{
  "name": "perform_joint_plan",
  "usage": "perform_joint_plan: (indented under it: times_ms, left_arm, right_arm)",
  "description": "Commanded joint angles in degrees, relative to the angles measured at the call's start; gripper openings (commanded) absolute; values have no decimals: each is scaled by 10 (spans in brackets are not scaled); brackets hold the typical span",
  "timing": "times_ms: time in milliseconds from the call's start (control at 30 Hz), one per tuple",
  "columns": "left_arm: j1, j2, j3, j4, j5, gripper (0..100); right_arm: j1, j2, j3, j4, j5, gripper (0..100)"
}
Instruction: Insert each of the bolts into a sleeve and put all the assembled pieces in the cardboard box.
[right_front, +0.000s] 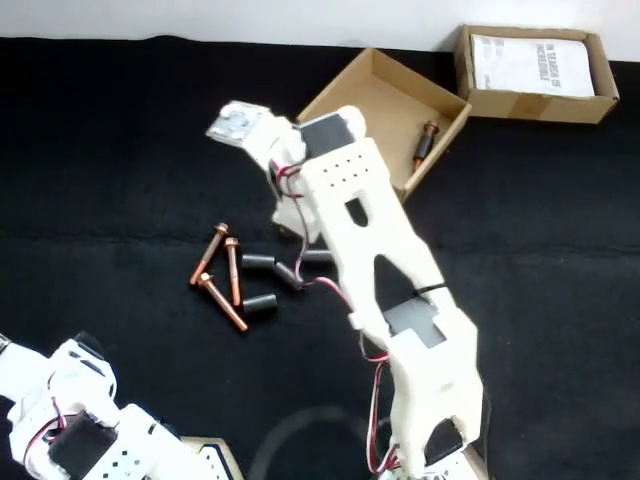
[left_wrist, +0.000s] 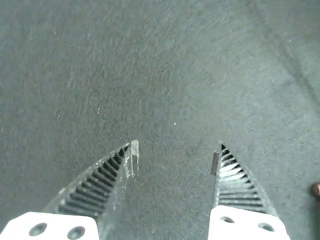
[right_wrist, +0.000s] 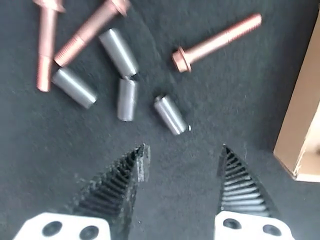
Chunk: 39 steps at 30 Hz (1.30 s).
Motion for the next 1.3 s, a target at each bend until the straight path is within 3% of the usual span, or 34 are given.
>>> perform_joint_plan:
  times_ms: [0,133,267,433,900,1267]
  left_arm:
    - [-2,-5,12,-10,2,245]
    - [0,-5,40,-29,2,245]
    - [0,-5,88,-50,2,245]
    - [0,-5,107,-81,2,245]
    - [-1,-5,117,-106,2,245]
    - [0,-5,124,-107,2,245]
  right_arm:
    - [15,-4,7,7,9,202]
    - [-11,-5,67,4,27,202]
    - [-48,-5,124,0,170,202]
    - [-54,4,160,-4,258,202]
    - [-29,82,159,-109,318,202]
    - [-29,74,53,-22,318,202]
